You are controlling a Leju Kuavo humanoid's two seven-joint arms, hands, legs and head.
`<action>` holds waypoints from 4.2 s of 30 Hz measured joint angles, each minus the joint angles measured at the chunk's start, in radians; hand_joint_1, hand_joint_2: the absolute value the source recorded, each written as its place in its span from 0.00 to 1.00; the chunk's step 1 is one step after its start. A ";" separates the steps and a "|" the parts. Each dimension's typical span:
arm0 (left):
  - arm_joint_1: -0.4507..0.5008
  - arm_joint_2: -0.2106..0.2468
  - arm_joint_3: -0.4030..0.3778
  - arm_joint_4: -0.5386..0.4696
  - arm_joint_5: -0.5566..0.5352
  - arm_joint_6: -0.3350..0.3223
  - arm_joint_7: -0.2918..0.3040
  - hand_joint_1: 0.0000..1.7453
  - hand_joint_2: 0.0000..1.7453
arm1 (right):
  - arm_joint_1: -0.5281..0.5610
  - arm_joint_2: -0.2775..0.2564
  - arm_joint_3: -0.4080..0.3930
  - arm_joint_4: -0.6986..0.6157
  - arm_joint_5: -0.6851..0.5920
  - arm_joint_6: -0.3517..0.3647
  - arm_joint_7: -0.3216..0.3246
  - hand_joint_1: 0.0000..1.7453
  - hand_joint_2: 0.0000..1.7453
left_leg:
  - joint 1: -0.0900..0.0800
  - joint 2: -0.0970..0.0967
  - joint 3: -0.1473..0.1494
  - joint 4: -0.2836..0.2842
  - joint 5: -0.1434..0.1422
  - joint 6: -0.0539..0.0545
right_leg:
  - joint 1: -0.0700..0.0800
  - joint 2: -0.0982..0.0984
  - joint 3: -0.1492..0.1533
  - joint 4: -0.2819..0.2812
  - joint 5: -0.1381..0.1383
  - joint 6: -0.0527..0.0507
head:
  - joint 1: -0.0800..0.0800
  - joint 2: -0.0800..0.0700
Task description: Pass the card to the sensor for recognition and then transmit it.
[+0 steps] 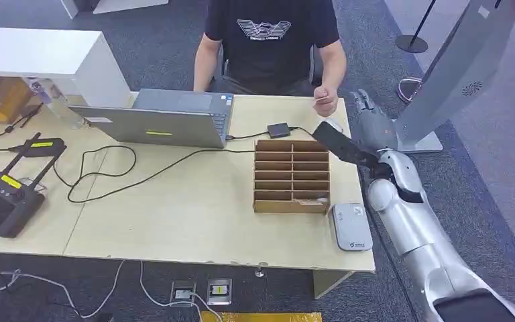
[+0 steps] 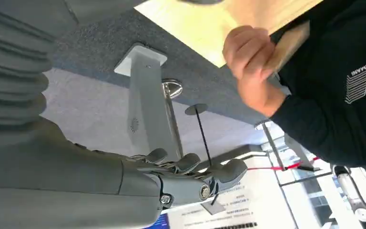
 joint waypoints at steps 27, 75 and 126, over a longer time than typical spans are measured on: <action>0.019 -0.002 0.024 0.000 0.052 0.020 0.020 0.00 0.00 | 0.233 -0.232 -0.047 -0.699 -0.038 0.541 0.273 0.00 1.00 | 0.000 0.004 0.001 0.000 -0.001 -0.001 | 0.000 0.005 -0.001 -0.001 0.000 0.000 | 0.000 0.000; 0.009 -0.068 0.080 -0.006 0.091 0.135 0.104 0.00 0.00 | 0.535 -0.223 0.181 -0.641 0.272 -0.026 0.159 0.00 1.00 | 0.000 0.004 0.000 0.000 -0.002 -0.001 | 0.000 0.004 -0.001 0.000 0.000 0.000 | 0.000 0.000; 0.007 -0.008 0.075 -0.006 -0.036 0.044 0.038 0.00 0.00 | 0.485 -0.107 0.200 -0.413 0.373 -0.120 0.108 0.00 1.00 | 0.000 0.004 0.000 0.000 -0.002 -0.001 | 0.000 0.005 -0.001 0.000 0.000 0.000 | -0.001 0.000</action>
